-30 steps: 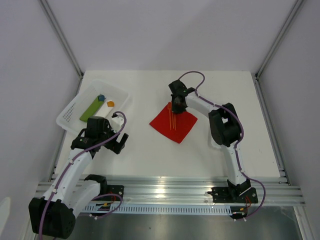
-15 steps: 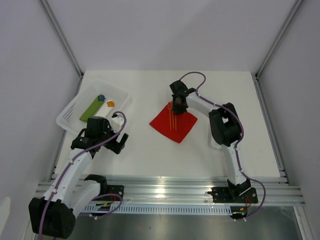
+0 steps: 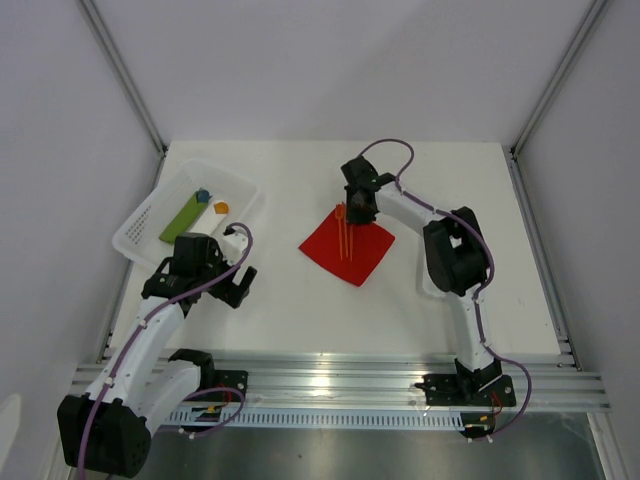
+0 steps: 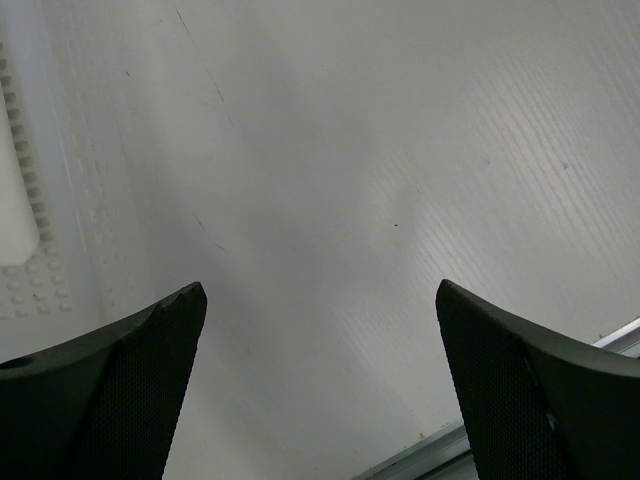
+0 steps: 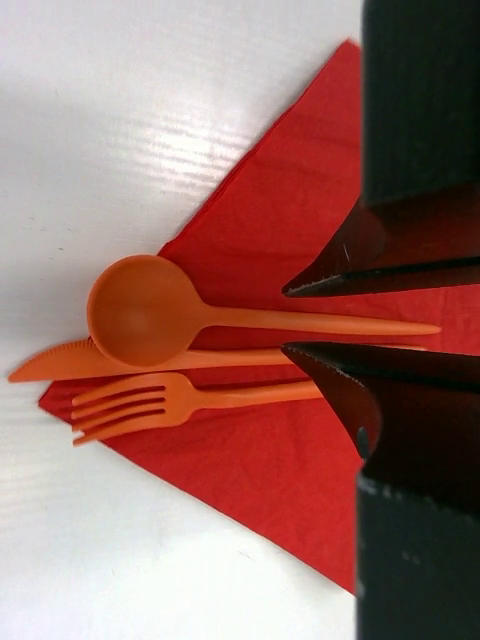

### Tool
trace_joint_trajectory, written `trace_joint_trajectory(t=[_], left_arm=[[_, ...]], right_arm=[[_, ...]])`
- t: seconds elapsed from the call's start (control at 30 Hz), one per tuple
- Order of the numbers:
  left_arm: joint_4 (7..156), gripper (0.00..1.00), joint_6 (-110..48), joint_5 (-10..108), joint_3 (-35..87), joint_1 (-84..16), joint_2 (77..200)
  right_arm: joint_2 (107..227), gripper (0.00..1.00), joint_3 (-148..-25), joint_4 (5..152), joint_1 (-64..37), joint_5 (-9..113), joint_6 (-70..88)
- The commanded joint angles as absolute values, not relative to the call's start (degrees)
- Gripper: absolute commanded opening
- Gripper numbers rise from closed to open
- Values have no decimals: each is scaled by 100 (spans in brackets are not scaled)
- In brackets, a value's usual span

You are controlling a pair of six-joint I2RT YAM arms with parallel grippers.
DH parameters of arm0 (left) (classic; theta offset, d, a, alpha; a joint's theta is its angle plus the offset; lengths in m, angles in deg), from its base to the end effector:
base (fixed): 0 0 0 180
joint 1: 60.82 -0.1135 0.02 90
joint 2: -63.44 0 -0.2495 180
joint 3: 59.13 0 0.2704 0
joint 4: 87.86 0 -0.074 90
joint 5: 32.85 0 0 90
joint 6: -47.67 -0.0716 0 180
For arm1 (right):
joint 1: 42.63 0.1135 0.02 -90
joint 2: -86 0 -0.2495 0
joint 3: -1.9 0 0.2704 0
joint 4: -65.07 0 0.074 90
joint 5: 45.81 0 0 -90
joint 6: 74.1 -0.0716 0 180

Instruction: Place the utensils on the paper napkin and roll it up

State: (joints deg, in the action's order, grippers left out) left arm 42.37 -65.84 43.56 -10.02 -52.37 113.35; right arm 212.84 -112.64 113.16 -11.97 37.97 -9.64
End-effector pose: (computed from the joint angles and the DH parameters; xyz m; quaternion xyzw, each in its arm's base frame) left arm 0.2160 -0.0491 0.1897 0.2957 0.8877 -0.0665 0.3467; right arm 0.4388 0.2511 0.1294 -0.0293 0.9650 0.0739 0.2498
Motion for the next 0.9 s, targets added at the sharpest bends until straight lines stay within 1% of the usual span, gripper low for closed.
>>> trace_joint_trajectory(t=[0.0,0.1,0.2,0.37,0.6,0.87], left_arm=[[4276,100,-6667,4484,-870,-5212,11380],[4214,100,-6756,4598,-720,-5203,11424],[4249,100,-6747,4669,-667,-5203,11476],[4240,99,-6677,4774,-711,-5203,11573],[4363,99,-6659,4713,-904,-5203,11398],[4425,100,-6615,4660,-975,-5203,11459]], right_arm=[[20545,27,-11148,11331,-1239,3637,-608],[20176,24,-10665,11191,-1161,3610,-405],[19973,19,-10181,10875,-976,3627,-379],[20323,13,-10381,10733,-712,3391,-291],[20877,13,-10830,10856,-668,3039,-361],[21247,13,-11094,10909,-659,3039,-413]])
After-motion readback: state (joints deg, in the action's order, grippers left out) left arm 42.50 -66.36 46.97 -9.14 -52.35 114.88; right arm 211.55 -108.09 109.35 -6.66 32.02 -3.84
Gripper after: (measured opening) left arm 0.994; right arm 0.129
